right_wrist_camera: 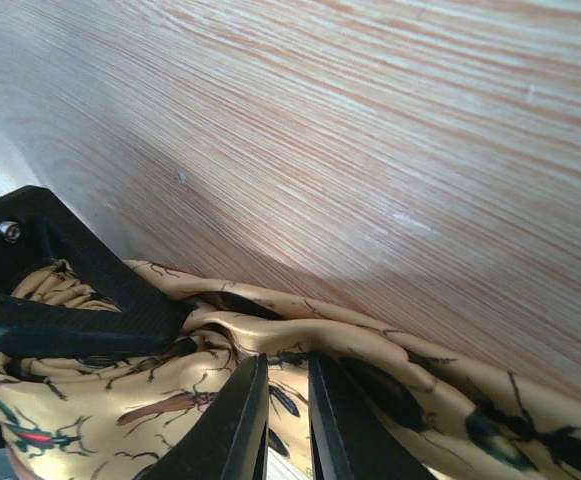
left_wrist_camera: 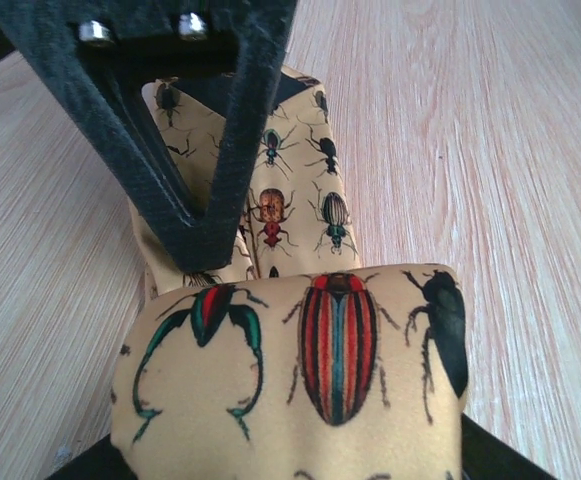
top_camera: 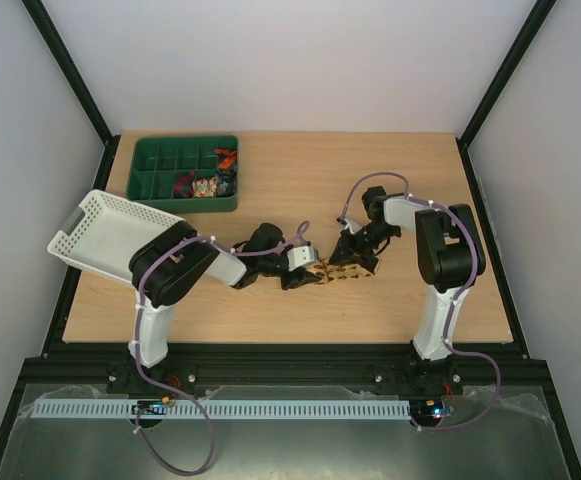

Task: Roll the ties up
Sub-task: Roll the tie at the center of the board.

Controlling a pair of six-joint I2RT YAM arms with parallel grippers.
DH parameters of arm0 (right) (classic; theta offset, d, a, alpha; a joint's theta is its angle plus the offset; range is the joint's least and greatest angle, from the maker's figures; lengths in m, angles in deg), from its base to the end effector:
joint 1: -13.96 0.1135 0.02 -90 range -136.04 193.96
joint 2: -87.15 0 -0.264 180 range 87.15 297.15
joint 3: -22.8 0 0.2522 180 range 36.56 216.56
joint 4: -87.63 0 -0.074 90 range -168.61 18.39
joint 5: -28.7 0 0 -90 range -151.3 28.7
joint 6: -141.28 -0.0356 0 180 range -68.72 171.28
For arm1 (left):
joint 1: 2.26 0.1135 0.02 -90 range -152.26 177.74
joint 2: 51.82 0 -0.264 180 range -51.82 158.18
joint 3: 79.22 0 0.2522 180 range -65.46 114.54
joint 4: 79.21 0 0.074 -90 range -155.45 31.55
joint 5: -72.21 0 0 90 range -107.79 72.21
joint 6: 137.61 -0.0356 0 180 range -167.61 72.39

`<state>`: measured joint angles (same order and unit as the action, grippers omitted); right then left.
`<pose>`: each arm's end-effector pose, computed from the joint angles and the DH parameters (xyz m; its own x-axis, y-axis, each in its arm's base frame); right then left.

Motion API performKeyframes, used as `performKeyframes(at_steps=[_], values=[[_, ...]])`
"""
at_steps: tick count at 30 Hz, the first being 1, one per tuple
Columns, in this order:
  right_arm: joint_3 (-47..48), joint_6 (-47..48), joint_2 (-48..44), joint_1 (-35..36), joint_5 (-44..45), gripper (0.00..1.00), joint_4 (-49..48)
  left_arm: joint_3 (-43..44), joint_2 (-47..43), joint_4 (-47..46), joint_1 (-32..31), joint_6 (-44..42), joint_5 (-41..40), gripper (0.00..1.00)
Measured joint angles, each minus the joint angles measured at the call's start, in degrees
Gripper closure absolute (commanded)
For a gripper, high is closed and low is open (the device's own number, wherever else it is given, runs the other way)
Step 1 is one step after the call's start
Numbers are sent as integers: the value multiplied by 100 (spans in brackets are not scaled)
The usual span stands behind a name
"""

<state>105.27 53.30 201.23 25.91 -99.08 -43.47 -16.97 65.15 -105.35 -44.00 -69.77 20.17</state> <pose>0.3470 0.0957 0.1216 -0.9551 -0.2306 -0.1861 -0.2963 0.7447 0.5981 0.2653 -0.2660 0.0941 0.0194 0.3812 -0.9243 0.9941 0.0917 0.0587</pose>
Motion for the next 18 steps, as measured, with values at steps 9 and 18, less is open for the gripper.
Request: performKeyframes(at_steps=[9,18], values=[[-177,326,-127,2,96,88,-208,0,-315,-337,17,1099,-280,76],[-103,505,-160,31,129,75,-42,-332,-184,-269,-9,378,-522,78]])
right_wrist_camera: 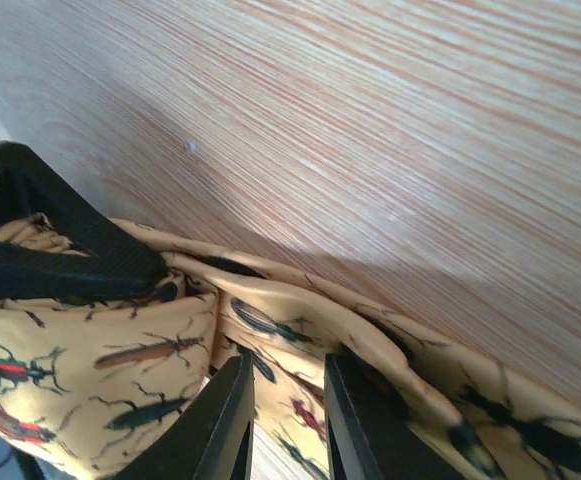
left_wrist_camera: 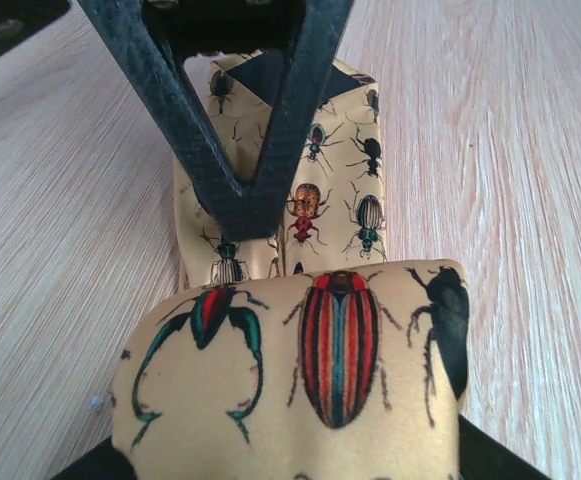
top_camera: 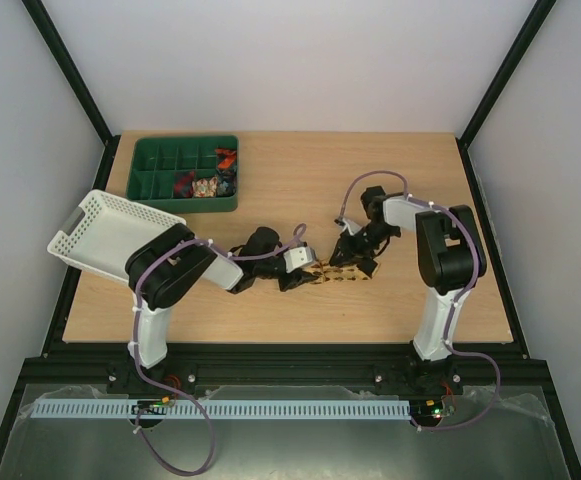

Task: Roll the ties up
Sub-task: Roll the tie at the center of the board.

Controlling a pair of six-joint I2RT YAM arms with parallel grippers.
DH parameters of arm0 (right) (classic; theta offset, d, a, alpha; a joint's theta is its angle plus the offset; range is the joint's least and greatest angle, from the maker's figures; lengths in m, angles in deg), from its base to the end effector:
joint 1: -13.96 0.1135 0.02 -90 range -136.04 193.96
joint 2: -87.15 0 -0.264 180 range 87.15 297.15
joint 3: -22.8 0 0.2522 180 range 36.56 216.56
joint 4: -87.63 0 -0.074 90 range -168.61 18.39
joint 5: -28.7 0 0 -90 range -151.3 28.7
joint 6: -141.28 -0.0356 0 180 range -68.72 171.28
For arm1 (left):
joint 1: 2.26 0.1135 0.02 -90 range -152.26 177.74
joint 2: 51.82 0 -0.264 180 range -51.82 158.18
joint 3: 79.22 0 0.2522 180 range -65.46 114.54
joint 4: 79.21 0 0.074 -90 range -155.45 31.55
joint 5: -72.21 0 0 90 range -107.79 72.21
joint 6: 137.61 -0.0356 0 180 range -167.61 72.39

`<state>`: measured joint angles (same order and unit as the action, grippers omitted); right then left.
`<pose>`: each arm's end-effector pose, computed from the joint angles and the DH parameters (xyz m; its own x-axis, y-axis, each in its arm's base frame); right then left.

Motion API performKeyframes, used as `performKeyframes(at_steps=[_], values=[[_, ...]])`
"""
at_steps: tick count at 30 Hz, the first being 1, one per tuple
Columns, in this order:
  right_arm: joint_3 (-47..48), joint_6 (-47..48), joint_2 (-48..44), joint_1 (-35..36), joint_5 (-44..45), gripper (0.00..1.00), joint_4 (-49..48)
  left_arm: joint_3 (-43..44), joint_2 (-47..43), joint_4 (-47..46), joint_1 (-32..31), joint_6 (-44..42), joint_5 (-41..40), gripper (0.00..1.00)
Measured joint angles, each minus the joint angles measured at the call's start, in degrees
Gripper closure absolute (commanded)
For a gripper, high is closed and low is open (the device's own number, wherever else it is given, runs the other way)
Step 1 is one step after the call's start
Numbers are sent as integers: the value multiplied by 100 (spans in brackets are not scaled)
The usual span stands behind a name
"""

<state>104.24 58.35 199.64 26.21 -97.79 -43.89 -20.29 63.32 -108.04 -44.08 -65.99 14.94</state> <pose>0.3431 0.0962 0.1264 -0.9197 -0.3009 -0.2523 -0.3924 0.7312 0.5580 0.2590 -0.2575 0.0951 -0.0356 0.3877 -0.9211 0.9799 0.1944 0.0440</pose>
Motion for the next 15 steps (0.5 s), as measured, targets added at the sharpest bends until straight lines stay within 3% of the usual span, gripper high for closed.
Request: performKeyframes(at_steps=[6,10,15], values=[[238,46,-136,-286,249,52,468,-20,7,-26,0,-341,4,78],[317,22,-208,-417,514,48,549,-22,11,-35,0,-396,22,78],[365,0,-116,-378,562,52,584,-24,13,-39,0,-448,24,78]])
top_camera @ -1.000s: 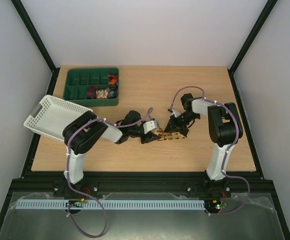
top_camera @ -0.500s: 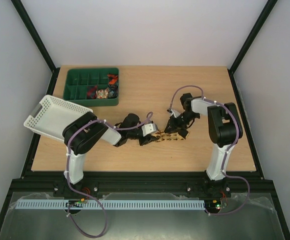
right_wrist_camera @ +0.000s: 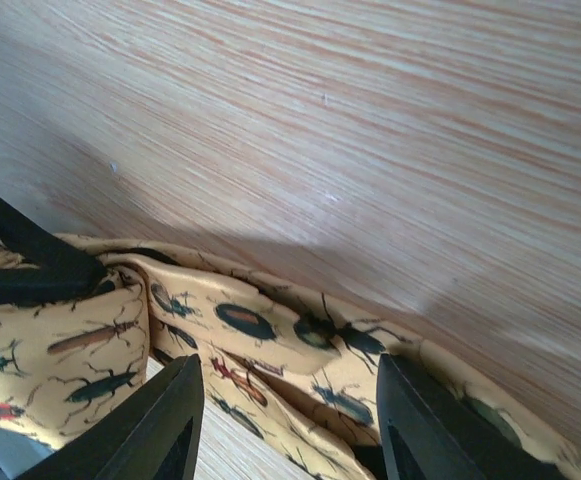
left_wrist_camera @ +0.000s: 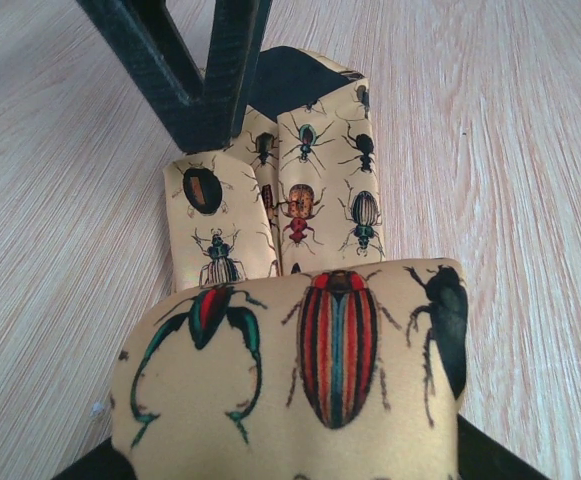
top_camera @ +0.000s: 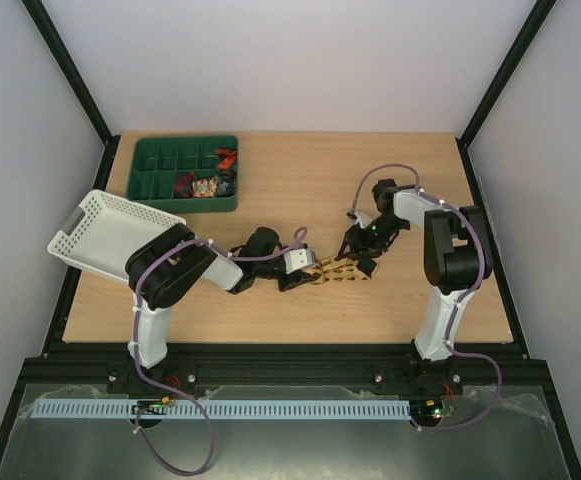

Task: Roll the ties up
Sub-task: Roll the tie at the center of the board.

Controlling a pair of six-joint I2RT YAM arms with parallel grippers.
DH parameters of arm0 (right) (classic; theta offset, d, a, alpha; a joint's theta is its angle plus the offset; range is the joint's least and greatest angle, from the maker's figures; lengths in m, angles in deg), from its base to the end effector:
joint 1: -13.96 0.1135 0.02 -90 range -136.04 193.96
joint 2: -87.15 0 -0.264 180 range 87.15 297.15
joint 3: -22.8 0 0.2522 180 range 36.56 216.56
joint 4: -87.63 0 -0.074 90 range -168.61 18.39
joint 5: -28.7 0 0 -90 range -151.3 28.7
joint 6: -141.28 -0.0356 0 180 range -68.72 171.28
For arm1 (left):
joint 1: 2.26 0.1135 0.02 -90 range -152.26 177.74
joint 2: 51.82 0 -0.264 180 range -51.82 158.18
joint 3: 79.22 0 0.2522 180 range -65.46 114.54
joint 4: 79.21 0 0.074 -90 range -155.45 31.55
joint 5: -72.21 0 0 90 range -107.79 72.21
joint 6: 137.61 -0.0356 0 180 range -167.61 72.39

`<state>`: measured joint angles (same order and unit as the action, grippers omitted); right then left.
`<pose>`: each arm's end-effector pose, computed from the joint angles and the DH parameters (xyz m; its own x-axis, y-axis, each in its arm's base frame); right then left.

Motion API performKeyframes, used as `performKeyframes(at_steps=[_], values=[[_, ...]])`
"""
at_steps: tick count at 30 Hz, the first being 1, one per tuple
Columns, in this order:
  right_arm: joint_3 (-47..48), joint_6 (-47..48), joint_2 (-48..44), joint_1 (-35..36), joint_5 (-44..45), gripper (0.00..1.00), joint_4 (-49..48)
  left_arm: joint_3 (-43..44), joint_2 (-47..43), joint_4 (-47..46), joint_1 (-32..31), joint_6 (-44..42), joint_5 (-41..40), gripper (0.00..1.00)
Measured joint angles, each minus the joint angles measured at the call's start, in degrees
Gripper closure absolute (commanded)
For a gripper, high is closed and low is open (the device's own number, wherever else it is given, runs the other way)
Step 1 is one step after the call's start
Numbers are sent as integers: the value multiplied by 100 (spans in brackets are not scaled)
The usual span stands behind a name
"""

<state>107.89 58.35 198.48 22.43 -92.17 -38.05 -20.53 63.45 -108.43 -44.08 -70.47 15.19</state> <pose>0.3528 0.0710 0.1448 -0.9425 -0.2472 -0.2251 -0.3282 0.8123 0.4821 0.2582 -0.2571 0.0940 0.0417 0.4000 -0.9156 0.9805 0.1600 0.1145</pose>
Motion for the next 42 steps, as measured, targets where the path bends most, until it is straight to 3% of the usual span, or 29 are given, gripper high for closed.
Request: performKeyframes(at_steps=[10,12,15,17,20,23,29,33,36,42], values=[[267,-4,337,234,-210,68,35,-4,0,-4,0,-15,-2,78],[330,2,402,245,-256,75,52,-4,0,-4,0,-15,-2,78],[341,61,420,245,-352,92,92,-4,0,-7,0,-17,-4,78],[350,55,417,243,-393,92,181,-4,0,-4,0,-20,-4,78],[378,83,374,240,-374,83,330,-4,0,-4,0,-20,-7,78],[385,131,203,219,-302,91,439,-4,0,-4,0,-20,-4,78],[393,197,44,201,-293,97,570,0,7,-4,0,-20,-2,78],[404,177,70,201,-345,80,595,4,17,-4,0,-20,2,78],[415,192,179,201,-358,76,608,7,26,-11,0,-20,20,78],[417,186,529,201,-402,98,610,9,33,-24,0,-20,26,78]])
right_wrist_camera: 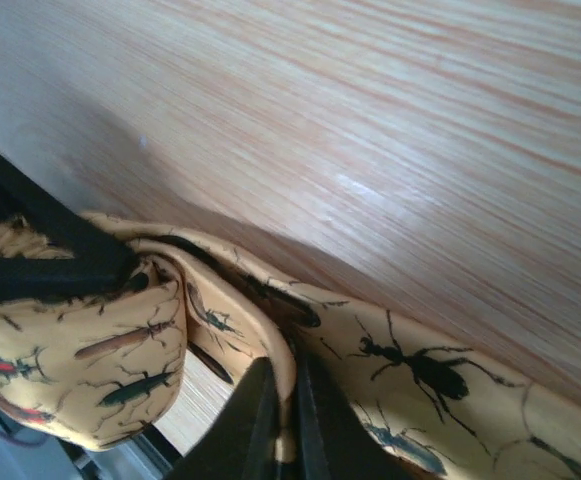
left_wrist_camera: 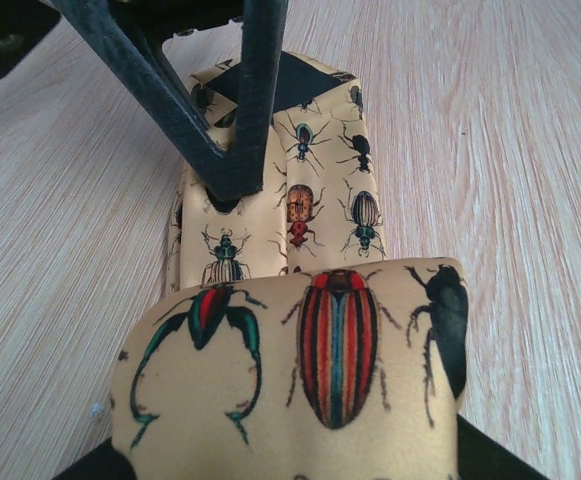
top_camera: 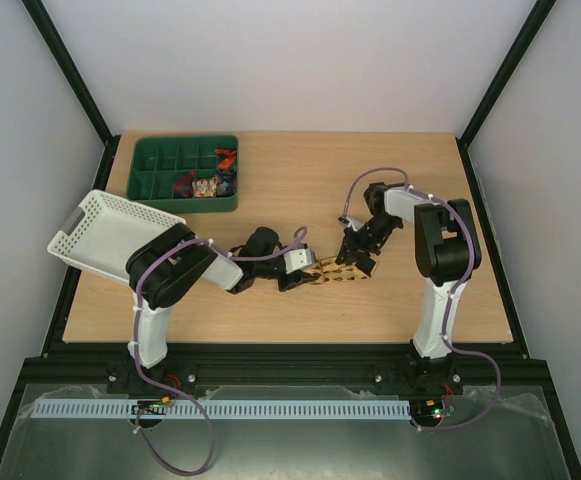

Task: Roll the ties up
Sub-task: Roll the tie at the center of the board.

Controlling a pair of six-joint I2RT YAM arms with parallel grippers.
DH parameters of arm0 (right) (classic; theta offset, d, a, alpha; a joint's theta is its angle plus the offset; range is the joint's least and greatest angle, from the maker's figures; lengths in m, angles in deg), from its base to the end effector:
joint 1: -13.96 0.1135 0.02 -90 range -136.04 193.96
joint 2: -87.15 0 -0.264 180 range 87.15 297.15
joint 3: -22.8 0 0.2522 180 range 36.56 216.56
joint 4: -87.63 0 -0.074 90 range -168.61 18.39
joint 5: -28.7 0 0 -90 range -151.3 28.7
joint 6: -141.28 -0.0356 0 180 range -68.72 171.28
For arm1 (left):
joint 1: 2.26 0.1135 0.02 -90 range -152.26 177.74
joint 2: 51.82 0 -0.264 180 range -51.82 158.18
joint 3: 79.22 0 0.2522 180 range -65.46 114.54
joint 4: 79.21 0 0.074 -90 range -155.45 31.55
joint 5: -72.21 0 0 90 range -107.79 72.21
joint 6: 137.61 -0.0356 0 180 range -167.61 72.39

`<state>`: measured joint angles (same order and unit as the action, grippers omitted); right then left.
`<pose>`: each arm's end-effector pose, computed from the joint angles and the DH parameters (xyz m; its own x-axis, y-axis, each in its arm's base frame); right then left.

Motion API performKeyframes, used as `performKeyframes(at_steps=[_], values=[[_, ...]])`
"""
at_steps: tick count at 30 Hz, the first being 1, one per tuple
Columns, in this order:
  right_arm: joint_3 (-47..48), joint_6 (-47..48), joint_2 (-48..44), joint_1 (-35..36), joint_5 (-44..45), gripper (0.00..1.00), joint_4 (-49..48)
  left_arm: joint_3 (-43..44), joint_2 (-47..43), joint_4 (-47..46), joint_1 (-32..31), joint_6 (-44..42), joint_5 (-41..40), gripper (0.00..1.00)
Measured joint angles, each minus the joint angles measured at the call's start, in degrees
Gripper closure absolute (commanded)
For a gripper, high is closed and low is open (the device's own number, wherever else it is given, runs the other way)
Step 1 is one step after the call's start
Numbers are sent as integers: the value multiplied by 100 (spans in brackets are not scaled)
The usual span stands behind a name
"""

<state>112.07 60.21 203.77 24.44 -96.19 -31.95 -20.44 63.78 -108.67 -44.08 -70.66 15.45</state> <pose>0.3565 0.0867 0.1305 -0.9441 -0.3041 -0.1272 -0.3215 0.7646 0.5586 0.2584 -0.2574 0.0928 0.0453 0.3989 -0.9159 0.9811 0.1549 0.1159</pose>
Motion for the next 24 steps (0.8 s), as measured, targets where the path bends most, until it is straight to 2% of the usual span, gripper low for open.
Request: performKeyframes(at_steps=[8,13,24], values=[[184,125,-90,-87,-116,99,374,0,44,-74,48,59,79,80],[-50,378,-352,-240,-203,99,640,63,120,-151,55,76,153,81],[-450,214,-190,-297,131,99,-31,68,138,-153,72,160,284,81]])
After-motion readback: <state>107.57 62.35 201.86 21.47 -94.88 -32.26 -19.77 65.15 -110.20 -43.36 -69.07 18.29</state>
